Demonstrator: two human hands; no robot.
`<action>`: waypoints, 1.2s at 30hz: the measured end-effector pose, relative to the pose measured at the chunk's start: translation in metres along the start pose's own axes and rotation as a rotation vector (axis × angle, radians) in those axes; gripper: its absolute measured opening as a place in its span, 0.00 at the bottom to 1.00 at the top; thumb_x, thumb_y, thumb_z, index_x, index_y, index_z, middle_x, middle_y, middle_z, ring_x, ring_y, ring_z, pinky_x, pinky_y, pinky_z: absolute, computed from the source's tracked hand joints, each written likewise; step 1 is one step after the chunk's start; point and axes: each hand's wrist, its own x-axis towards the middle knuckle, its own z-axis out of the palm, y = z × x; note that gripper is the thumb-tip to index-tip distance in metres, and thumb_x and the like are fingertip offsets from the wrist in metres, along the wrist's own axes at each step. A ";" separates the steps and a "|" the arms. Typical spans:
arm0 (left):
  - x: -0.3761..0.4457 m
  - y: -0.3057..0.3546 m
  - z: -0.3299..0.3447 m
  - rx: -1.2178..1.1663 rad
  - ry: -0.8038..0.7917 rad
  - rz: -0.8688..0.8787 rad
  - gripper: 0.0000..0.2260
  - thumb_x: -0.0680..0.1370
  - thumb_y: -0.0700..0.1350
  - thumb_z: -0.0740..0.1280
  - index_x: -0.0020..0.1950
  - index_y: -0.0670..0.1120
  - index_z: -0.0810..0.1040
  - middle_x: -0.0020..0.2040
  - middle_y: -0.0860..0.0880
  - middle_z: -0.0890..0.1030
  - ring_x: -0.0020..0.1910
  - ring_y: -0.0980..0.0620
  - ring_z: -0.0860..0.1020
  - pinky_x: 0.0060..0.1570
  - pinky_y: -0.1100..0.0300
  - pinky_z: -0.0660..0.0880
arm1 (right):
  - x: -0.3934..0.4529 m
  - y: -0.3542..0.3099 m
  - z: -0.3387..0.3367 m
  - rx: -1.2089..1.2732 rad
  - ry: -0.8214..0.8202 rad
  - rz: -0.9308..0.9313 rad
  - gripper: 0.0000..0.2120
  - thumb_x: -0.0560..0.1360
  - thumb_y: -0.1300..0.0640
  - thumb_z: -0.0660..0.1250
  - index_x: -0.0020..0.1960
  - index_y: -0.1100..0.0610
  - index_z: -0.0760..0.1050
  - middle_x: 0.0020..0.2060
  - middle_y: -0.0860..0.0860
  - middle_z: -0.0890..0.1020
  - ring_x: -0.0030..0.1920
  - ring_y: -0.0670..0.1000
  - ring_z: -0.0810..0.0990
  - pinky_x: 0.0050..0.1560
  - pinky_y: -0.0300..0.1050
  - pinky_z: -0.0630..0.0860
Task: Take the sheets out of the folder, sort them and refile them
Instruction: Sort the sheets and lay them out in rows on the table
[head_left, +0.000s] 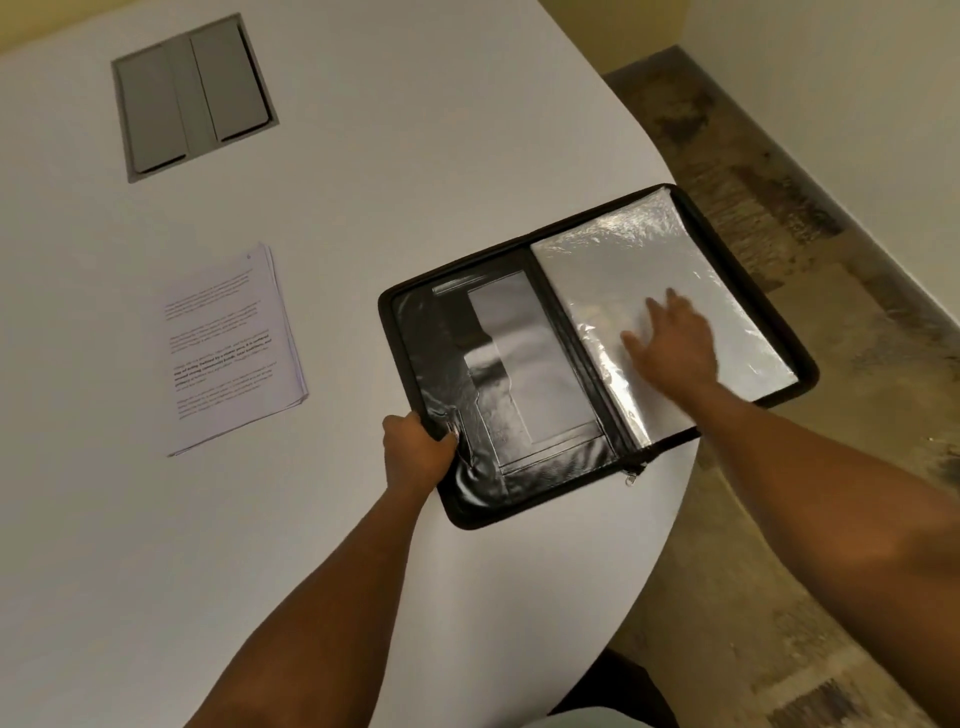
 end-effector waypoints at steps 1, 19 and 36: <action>-0.001 0.000 0.001 0.065 0.010 0.020 0.20 0.70 0.50 0.75 0.56 0.41 0.77 0.54 0.43 0.74 0.49 0.45 0.79 0.50 0.56 0.77 | -0.006 -0.014 0.007 -0.001 -0.015 -0.069 0.32 0.80 0.39 0.55 0.77 0.56 0.57 0.78 0.59 0.55 0.77 0.59 0.55 0.75 0.56 0.55; 0.007 -0.092 -0.118 -0.217 0.499 -0.092 0.17 0.75 0.47 0.70 0.62 0.44 0.75 0.54 0.46 0.77 0.52 0.45 0.78 0.50 0.55 0.75 | -0.110 -0.243 0.051 0.598 -0.107 -0.275 0.14 0.78 0.55 0.66 0.62 0.58 0.75 0.56 0.52 0.79 0.56 0.52 0.76 0.54 0.41 0.71; 0.145 -0.170 -0.233 -0.307 0.370 -0.375 0.33 0.75 0.53 0.70 0.74 0.41 0.63 0.72 0.40 0.67 0.71 0.40 0.65 0.67 0.48 0.65 | -0.022 -0.450 0.091 0.767 -0.386 0.240 0.06 0.77 0.55 0.65 0.48 0.58 0.74 0.44 0.51 0.77 0.47 0.53 0.75 0.45 0.41 0.70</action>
